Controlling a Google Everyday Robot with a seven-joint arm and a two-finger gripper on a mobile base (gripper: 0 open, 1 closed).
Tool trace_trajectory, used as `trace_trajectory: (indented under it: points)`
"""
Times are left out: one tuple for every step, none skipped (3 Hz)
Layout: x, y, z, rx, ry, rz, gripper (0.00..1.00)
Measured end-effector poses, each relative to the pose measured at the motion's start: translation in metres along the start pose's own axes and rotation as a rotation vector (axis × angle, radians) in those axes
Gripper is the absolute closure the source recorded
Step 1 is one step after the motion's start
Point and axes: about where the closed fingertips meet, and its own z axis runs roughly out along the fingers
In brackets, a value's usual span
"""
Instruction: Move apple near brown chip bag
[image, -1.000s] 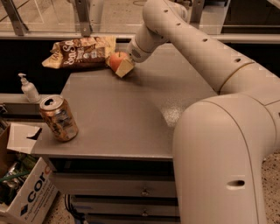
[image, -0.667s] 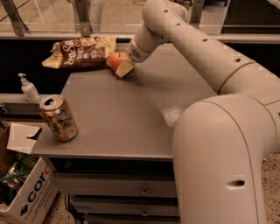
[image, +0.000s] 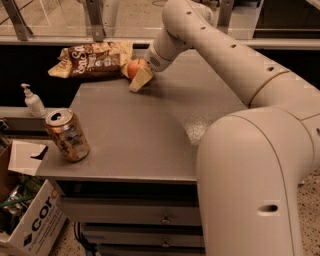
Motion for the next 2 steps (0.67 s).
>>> trace_trajectory:
  points:
    - [0.000,0.002,-0.001,-0.017,-0.016,0.007,0.00]
    - [0.007,0.001,-0.014,-0.028,-0.048,0.016,0.00]
